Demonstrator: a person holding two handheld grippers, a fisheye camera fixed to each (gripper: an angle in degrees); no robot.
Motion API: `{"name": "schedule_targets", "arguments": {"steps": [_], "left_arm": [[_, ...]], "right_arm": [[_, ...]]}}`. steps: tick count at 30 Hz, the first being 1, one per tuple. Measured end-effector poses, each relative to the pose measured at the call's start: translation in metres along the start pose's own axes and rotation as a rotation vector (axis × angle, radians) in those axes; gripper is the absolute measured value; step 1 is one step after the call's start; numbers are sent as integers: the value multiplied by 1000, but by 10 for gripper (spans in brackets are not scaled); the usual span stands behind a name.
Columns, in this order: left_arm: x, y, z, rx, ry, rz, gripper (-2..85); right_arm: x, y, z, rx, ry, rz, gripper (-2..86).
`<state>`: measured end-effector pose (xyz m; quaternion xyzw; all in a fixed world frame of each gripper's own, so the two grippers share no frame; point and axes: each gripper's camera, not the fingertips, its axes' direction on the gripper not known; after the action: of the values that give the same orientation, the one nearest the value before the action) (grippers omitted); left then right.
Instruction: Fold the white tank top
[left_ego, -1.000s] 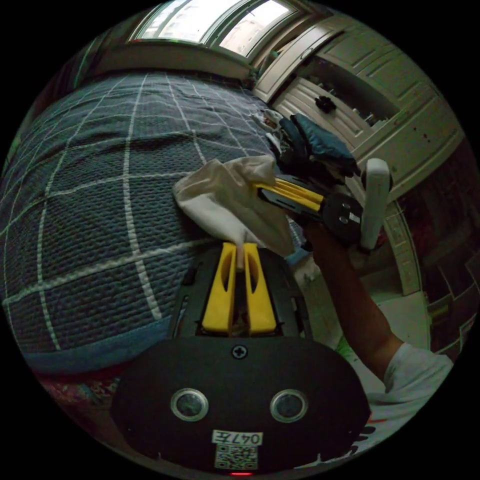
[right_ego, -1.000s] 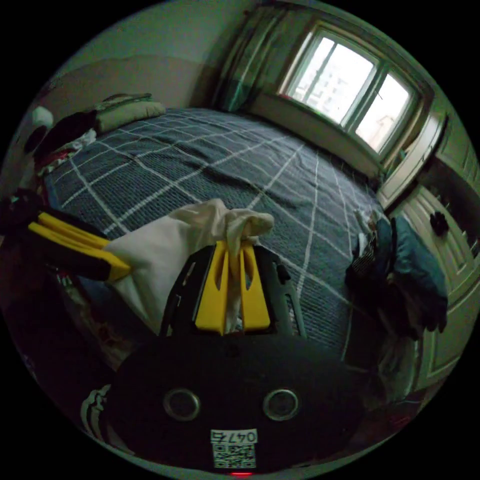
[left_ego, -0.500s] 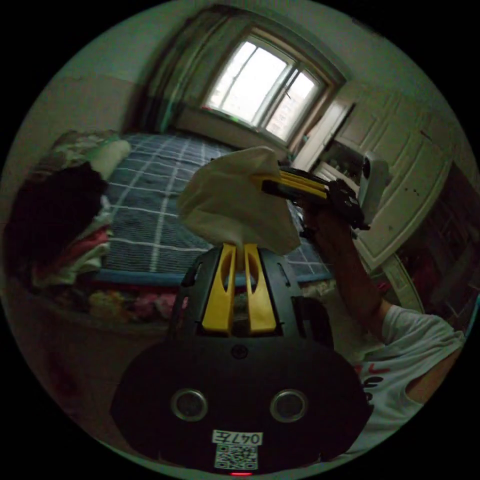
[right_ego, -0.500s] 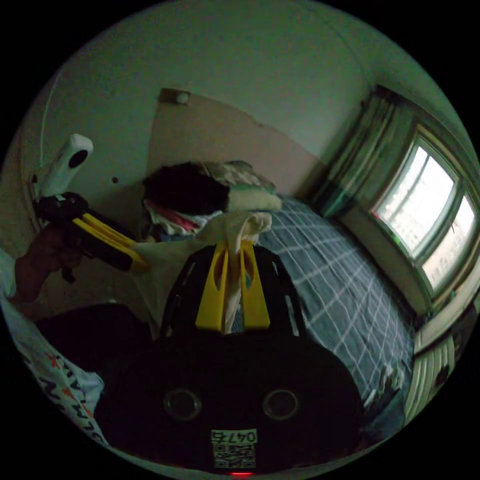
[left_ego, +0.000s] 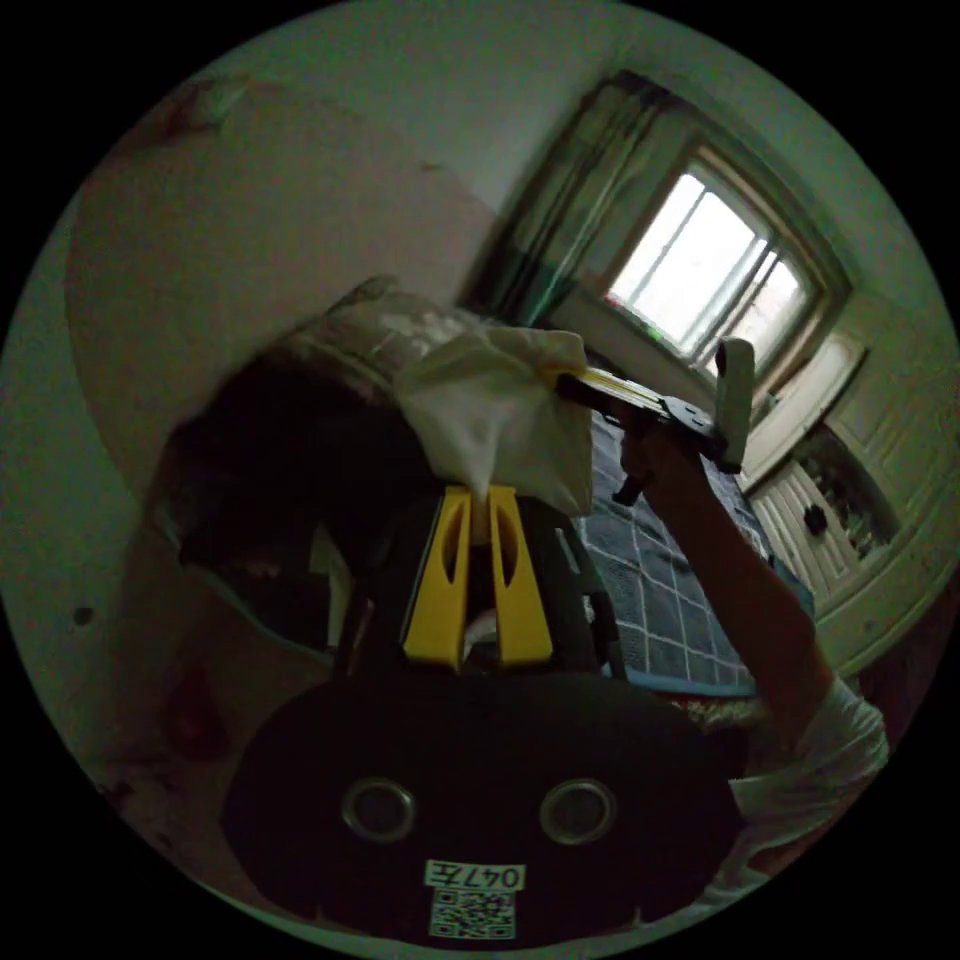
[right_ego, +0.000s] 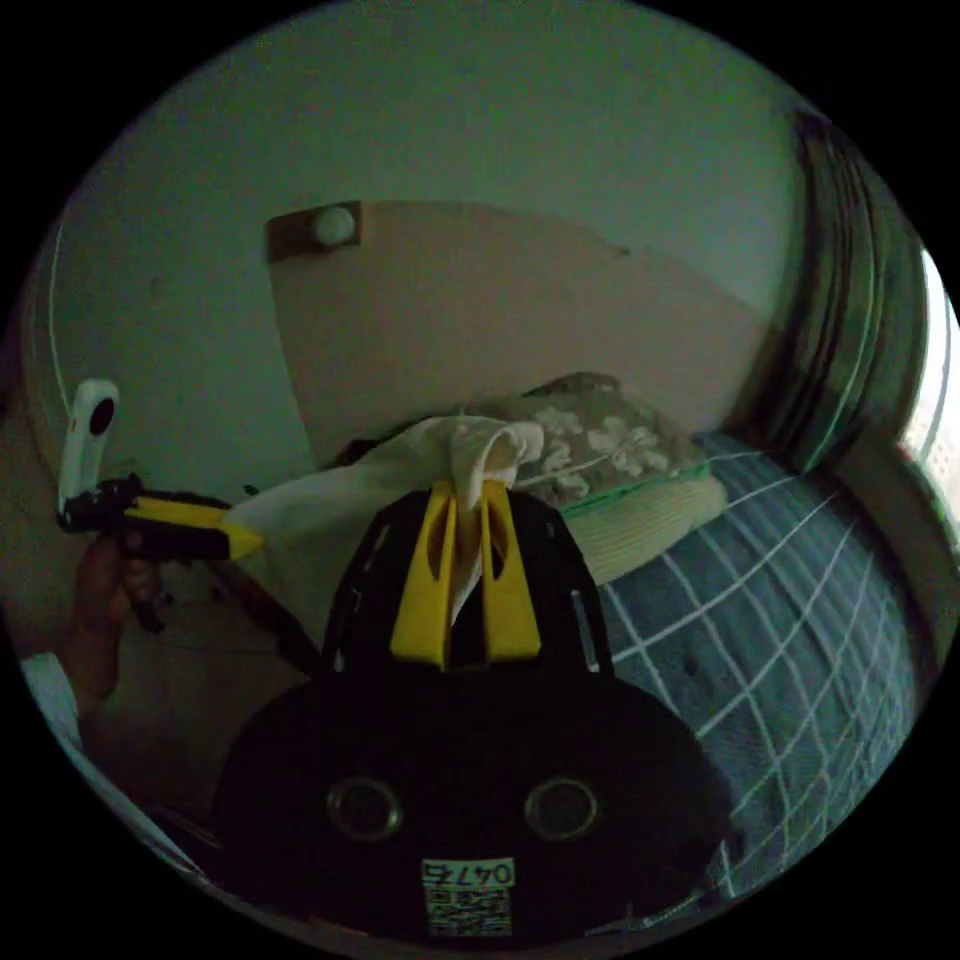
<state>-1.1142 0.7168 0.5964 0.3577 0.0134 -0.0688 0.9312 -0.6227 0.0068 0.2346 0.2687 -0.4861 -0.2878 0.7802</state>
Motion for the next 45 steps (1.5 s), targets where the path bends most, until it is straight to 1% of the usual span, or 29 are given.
{"name": "schedule_targets", "arguments": {"steps": [2, 3, 4, 6, 7, 9, 11, 13, 14, 16, 18, 19, 20, 21, 22, 23, 24, 25, 27, 31, 33, 35, 37, 38, 40, 42, 43, 45], "left_arm": [[-40, -2, 23, -95, -2, -86, 24], [-63, 1, 35, -142, 21, -135, 33], [-73, 3, 37, -144, 42, -152, 38], [-102, 11, 22, -62, 147, -168, 54], [-108, 12, 16, -52, 155, -165, 60], [-123, 17, -17, -10, 117, -139, 73], [-130, 15, -47, 41, 44, -99, 76], [-132, 1, -71, 90, -17, -36, 78], [-131, -15, -80, 106, -15, 11, 77], [-128, -47, -78, 94, 62, 76, 67], [-125, -91, -53, 10, 148, 122, 24], [-125, -99, -45, -19, 145, 111, 17], [-128, -113, -28, -67, 90, 79, 1], [-132, -121, -11, -111, -27, 45, -3], [-134, -123, -2, -139, -91, 36, -6], [-137, -124, 17, -223, -190, 41, -7], [-141, -122, 33, -286, -216, 49, -9], [-142, -121, 38, -286, -220, 45, -9], [-144, -118, 40, -248, -186, -4, -10], [-132, -118, 25, -229, -177, -23, -10], [-116, -113, -6, -104, -191, -41, -10], [-96, -104, -27, -48, -186, -17, -10], [-73, -89, -34, -94, -147, 32, -10], [-57, -75, -33, -142, -134, 61, -10], [-31, -49, -29, -172, -158, 118, -10], [-1, -18, -17, -182, -245, 176, -10], [5, -12, -14, -183, -271, 184, -10], [22, 7, 1, -183, -344, 172, -10]], "right_arm": [[2, 2, 81, -162, -42, 43, 29], [2, 5, 98, -204, -38, 53, 36], [2, 10, 125, -255, -28, 67, 47], [3, 17, 144, -211, -53, 79, 65], [4, 18, 149, -179, -65, 97, 79], [8, 15, 149, -134, -67, 119, 96], [13, 13, 133, -5, -85, 167, 102], [11, 11, 121, 73, -111, 173, 98], [1, 8, 116, 108, -122, 133, 93], [-25, 2, 118, 119, -118, 35, 92], [-57, -4, 130, 83, -104, -81, 99], [-76, -5, 140, 48, -77, -138, 106], [-92, -2, 149, 31, -47, -156, 109], [-98, 1, 153, 33, -35, -158, 108], [-108, 8, 161, 36, -10, -167, 105], [-119, 17, 172, 10, 21, -197, 100], [-124, 22, 179, -18, 36, -218, 98], [-133, 32, 196, -76, 69, -265, 93], [-144, 45, 212, -82, 120, -298, 89], [-146, 37, 192, -42, 85, -243, 93], [-144, 34, 164, 18, 76, -207, 91], [-146, 37, 121, 137, 120, -190, 65], [-153, 41, 100, 170, 139, -231, 36], [-157, 40, 94, 164, 151, -263, 20], [-160, 32, 94, 122, 189, -286, 6], [-153, 17, 101, 52, 178, -269, -1], [-145, 8, 106, 9, 151, -243, -3], [-130, 0, 114, -57, 157, -207, -4]]}}
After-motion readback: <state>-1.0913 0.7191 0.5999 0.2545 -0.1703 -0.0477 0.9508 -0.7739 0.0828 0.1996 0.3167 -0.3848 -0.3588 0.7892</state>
